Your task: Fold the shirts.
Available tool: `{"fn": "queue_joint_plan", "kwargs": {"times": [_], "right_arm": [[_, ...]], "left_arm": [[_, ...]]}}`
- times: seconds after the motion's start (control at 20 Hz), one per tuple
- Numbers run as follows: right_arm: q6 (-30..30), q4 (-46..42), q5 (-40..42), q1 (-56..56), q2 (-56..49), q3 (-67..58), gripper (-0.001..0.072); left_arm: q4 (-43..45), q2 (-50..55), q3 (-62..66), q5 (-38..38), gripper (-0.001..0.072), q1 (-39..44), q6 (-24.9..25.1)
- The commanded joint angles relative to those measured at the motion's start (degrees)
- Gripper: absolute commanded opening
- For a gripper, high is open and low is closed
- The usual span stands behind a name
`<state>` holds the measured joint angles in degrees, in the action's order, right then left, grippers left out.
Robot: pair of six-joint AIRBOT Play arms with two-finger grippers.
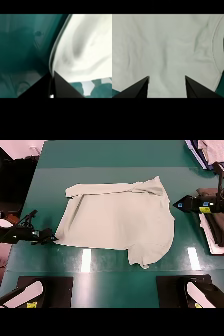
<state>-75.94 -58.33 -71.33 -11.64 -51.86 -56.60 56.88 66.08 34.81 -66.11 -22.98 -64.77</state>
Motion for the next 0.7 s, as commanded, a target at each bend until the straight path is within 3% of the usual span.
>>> {"fn": "queue_joint_plan", "kwargs": {"times": [0.0,0.3,0.65], "right_arm": [[-0.5,-0.3,-7.3,-4.2,0.7,2.5,0.0507],[-2.0,-0.2,-9.5,-18.2,1.8,22.0,0.0506],[-3.8,0.3,-2.8,-7.6,-6.4,30.1,0.0497]], "left_arm": [[-0.9,-1.7,2.6,-2.3,0.0021,0.5,0.1],[-2.4,-7.1,8.1,-2.6,0.0022,0.5,-1.2],[-3.1,-7.1,8.1,-3.5,0.0022,0.5,-1.2]]}}
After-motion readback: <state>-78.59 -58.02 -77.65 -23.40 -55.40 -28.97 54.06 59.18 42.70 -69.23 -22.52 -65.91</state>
